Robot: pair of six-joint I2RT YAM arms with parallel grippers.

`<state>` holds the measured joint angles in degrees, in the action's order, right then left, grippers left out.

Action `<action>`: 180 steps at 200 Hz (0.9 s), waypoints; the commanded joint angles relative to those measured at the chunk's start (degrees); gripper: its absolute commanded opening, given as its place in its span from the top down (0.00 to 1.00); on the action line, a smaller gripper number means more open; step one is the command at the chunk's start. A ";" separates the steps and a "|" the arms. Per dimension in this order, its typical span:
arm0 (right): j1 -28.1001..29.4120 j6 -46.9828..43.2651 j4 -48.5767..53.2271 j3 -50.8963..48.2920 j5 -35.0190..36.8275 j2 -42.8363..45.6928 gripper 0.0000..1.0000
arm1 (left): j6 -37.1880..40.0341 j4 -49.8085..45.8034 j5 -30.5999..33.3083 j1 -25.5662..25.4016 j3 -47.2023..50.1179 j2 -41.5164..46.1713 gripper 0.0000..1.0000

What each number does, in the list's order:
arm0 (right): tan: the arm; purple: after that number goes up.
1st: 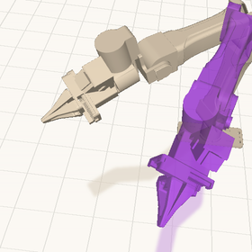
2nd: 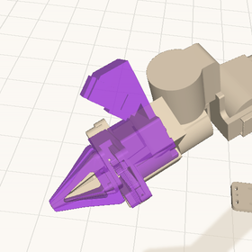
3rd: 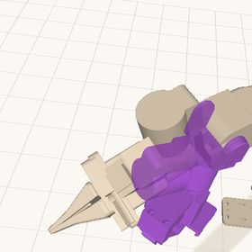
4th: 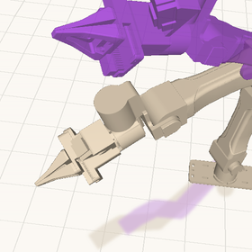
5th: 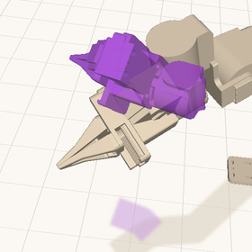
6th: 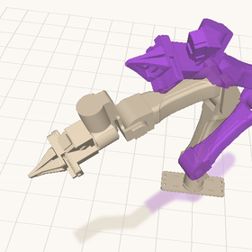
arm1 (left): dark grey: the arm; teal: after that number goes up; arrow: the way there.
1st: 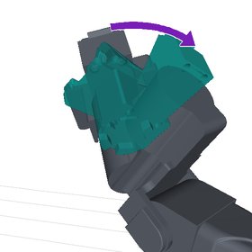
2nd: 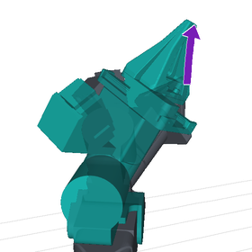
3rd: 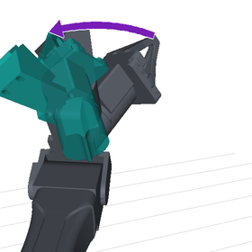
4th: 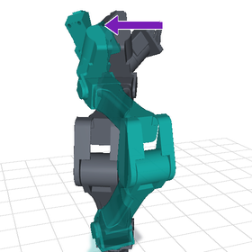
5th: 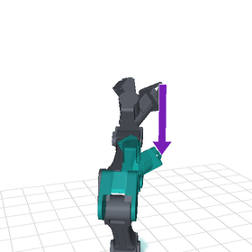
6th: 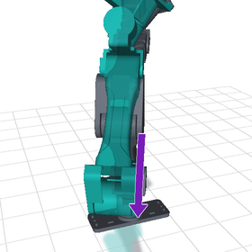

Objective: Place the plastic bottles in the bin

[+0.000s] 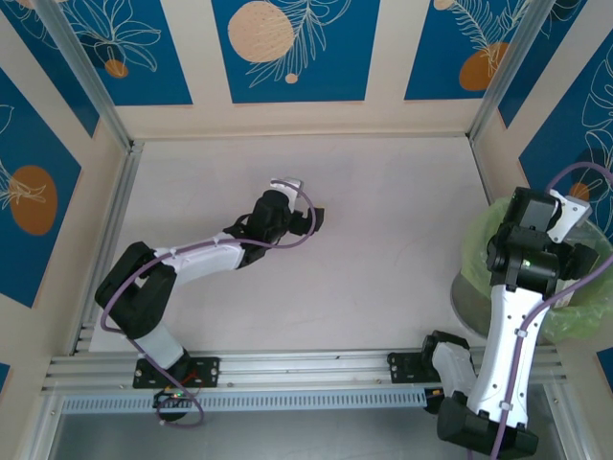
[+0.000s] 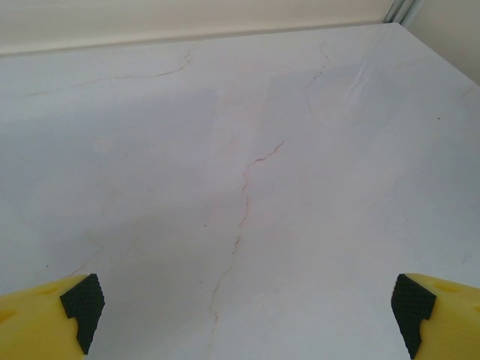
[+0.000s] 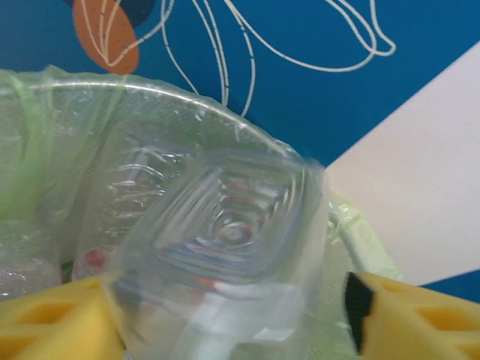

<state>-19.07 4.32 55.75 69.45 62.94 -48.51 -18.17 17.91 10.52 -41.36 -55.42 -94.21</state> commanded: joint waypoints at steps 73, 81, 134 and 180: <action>1.40 6.11 -2.32 6.36 -8.71 -1.17 0.01 | -4.18 -0.50 -0.76 0.87 0.15 1.88 0.00; 1.45 6.55 -2.45 6.57 -12.09 -1.15 0.00 | -4.45 -0.49 -0.77 0.85 0.35 2.16 0.00; 0.95 7.58 -5.19 3.72 -13.05 -3.24 0.00 | -4.20 -1.94 -0.54 0.87 1.37 4.71 0.00; -6.56 8.60 -5.94 5.28 -9.47 -5.48 0.01 | -4.02 -3.33 -2.88 0.85 -0.45 4.02 0.00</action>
<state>-22.98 10.13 50.52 72.10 52.77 -53.74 -22.02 16.36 10.13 -41.08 -54.68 -90.59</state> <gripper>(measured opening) 0.994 0.996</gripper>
